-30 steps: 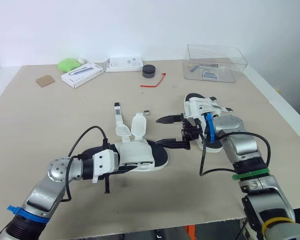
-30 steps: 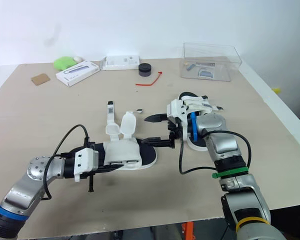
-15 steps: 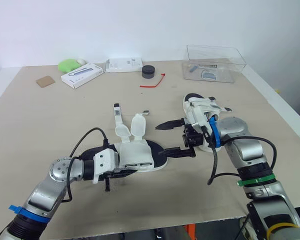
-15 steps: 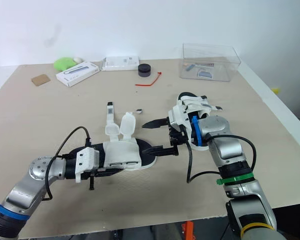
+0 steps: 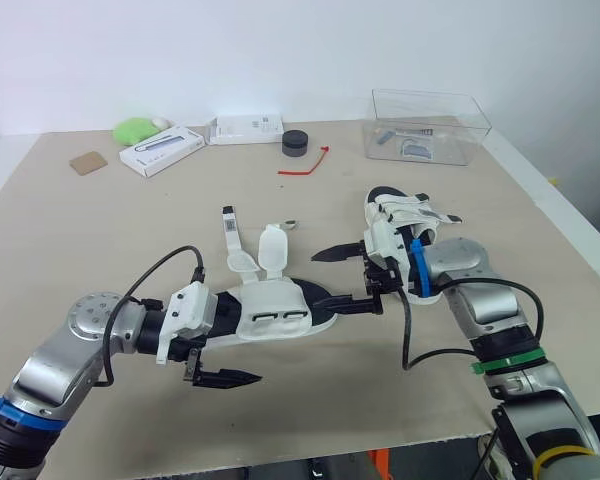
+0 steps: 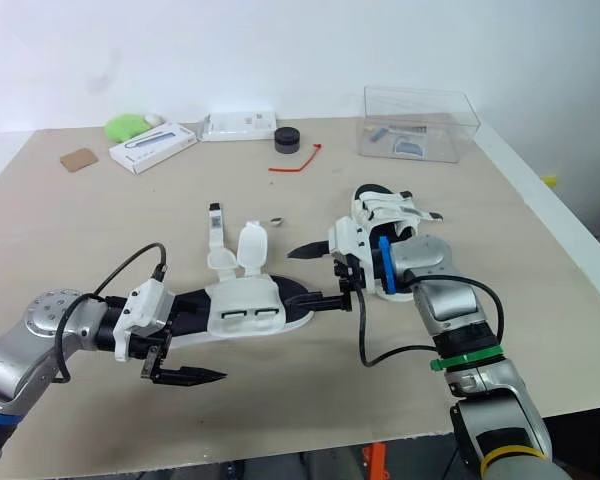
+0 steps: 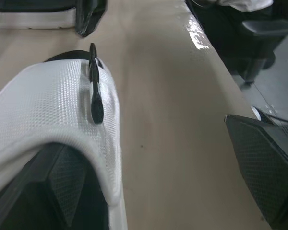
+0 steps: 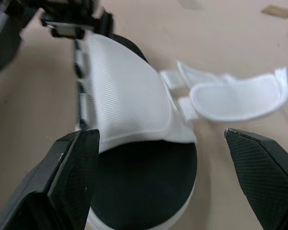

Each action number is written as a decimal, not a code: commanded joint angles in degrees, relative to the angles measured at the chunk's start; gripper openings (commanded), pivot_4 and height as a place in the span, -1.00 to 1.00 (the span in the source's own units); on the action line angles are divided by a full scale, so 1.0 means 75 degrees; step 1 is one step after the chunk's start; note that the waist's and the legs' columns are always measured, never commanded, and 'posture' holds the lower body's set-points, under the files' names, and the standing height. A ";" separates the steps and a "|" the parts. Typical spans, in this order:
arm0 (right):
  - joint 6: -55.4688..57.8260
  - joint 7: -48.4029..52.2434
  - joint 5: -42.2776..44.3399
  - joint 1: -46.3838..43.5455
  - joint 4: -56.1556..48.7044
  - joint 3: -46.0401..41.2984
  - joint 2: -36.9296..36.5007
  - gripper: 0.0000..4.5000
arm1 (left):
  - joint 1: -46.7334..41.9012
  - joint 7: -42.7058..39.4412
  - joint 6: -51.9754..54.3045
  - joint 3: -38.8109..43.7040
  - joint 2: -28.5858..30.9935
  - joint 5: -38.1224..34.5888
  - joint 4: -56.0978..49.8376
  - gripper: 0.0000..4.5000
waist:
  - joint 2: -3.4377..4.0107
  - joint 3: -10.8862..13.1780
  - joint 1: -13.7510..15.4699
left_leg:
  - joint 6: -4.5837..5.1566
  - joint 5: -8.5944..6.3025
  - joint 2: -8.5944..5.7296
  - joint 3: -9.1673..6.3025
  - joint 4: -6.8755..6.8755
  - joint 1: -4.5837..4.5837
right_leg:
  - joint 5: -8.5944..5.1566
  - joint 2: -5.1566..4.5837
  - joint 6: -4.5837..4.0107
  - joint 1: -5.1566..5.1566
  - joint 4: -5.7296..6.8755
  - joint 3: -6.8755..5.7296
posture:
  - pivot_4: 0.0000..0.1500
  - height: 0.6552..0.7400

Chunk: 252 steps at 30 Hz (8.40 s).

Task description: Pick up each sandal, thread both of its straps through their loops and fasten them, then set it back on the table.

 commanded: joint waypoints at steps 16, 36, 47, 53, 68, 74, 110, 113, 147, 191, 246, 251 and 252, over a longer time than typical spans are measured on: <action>-0.0152 0.0259 0.0175 -0.0085 -0.0088 -0.0122 -0.0019 0.76 | -0.0444 -0.0445 0.0631 0.0949 0.0572 -0.0444 0.1302 1.00 | 0.0000 0.0000 0.0003 | 0.0000 0.0000 0.0014 0.0003 0.0001 0.0004 | 0.0002 0.0016 -0.0016 -0.0004 0.0010 -0.0008 | 1.00 1.00; -0.0749 0.0105 -0.0923 0.0081 0.0117 0.0973 0.0332 -0.97 | -0.2113 0.2603 0.4799 0.2055 -0.0671 -0.2064 0.2633 1.00 | -0.0005 0.0000 0.0006 | -0.0010 0.0002 0.0011 -0.0010 0.0005 0.0016 | -0.0016 0.0020 -0.0036 -0.0007 0.0058 -0.0015 | 1.00 1.00; -0.0915 0.0105 -0.1138 0.0176 0.0122 0.0978 0.0202 -0.97 | -0.2378 0.2904 0.5446 0.1849 -0.0796 -0.1701 0.3407 1.00 | -0.0007 -0.0002 0.0000 | -0.0022 0.0008 0.0006 -0.0011 0.0006 0.0024 | -0.0016 0.0018 -0.0038 -0.0006 0.0073 -0.0012 | 1.00 1.00; -0.0943 0.0079 -0.1140 0.0162 0.0090 0.0937 0.0167 -0.97 | -0.2643 0.3043 0.5997 0.1545 -0.0931 -0.1523 0.3866 1.00 | -0.0007 -0.0002 0.0000 | -0.0025 0.0010 0.0003 -0.0012 0.0007 0.0025 | -0.0016 0.0018 -0.0038 -0.0005 0.0077 -0.0012 | 1.00 1.00; -0.0910 0.0041 -0.1084 0.0070 -0.0005 0.0906 0.0050 -0.97 | -0.4615 0.3333 0.6361 0.1461 -0.2115 -0.0932 0.6798 1.00 | -0.0015 -0.0007 0.0015 | -0.0050 0.0026 -0.0008 -0.0023 0.0020 0.0036 | -0.0011 0.0014 -0.0037 0.0008 0.0093 -0.0017 | 1.00 1.00; -0.0875 0.0022 -0.1074 0.0085 -0.0098 0.0909 0.0025 -0.97 | -0.5102 0.3045 0.6304 0.1397 -0.2214 -0.0669 0.7586 1.00 | -0.0016 -0.0008 0.0001 | -0.0058 0.0036 -0.0018 -0.0028 0.0021 0.0038 | -0.0004 0.0012 -0.0028 0.0014 0.0095 -0.0011 | 1.00 1.00; -0.0863 0.0016 -0.1118 0.0065 -0.0087 0.0969 0.0100 -0.97 | -0.4871 0.1524 0.8161 0.1506 -0.1475 -0.1332 0.6814 1.00 | -0.0016 -0.0007 -0.0012 | -0.0065 0.0024 -0.0006 -0.0032 0.0004 0.0022 | -0.0030 0.0019 -0.0039 -0.0006 0.0092 -0.0017 | 1.00 1.00; -0.0874 0.0011 -0.1127 0.0053 -0.0075 0.0967 0.0100 -0.97 | -0.4927 0.1652 0.8116 0.1519 -0.1596 -0.1281 0.6969 1.00 | -0.0016 -0.0007 -0.0011 | -0.0065 0.0024 -0.0007 -0.0032 0.0005 0.0021 | -0.0029 0.0018 -0.0039 -0.0005 0.0093 -0.0017 | 1.00 1.00; -0.0952 0.0112 -0.1212 0.0064 -0.0078 0.1000 -0.0023 -1.00 | -0.6916 0.2873 0.4525 0.2529 -0.3060 0.0072 1.0835 -0.47 | -0.0018 -0.0007 -0.0008 | -0.0069 0.0023 -0.0015 -0.0035 0.0005 0.0015 | -0.0028 0.0015 -0.0036 -0.0005 0.0090 -0.0018 | 1.00 1.00; -0.1169 0.0234 -0.1348 0.0004 0.0168 0.1155 -0.0148 -1.00 | -0.3601 0.1816 -1.2438 -0.1282 -0.1052 0.3910 0.5850 -0.99 | -0.0022 -0.0008 0.0008 | -0.0091 0.0011 0.0010 0.0012 0.0001 0.0043 | -0.0025 0.0017 -0.0025 0.0003 0.0086 0.0023 | 1.00 1.00; -0.1498 0.0420 -0.1511 -0.0271 0.0697 0.1152 -0.0033 -1.00 | -0.3800 0.1186 0.0663 -0.0212 -0.1407 0.0416 0.3567 0.97 | -0.0022 -0.0008 0.0000 | -0.0087 0.0013 0.0008 -0.0021 0.0005 0.0038 | -0.0042 0.0031 -0.0053 0.0000 0.0098 -0.0008 | 1.00 1.00; -0.1478 0.0408 -0.1513 -0.0273 0.0657 0.1152 -0.0038 -1.00 | -0.3708 0.0720 -0.0129 -0.0451 -0.1500 0.0986 0.3731 0.97 | -0.0022 -0.0008 0.0000 | -0.0087 0.0013 0.0006 -0.0018 0.0005 0.0039 | -0.0040 0.0030 -0.0052 0.0001 0.0098 -0.0004 | 1.00 1.00; -0.1476 0.0410 -0.1511 -0.0265 0.0648 0.1146 -0.0051 -1.00 | -0.3690 0.0569 -0.0326 -0.0498 -0.1442 0.1106 0.3750 0.97 | -0.0022 -0.0008 0.0000 | -0.0087 0.0013 0.0006 -0.0018 0.0005 0.0039 | -0.0040 0.0030 -0.0052 0.0001 0.0099 -0.0004 | 1.00 1.00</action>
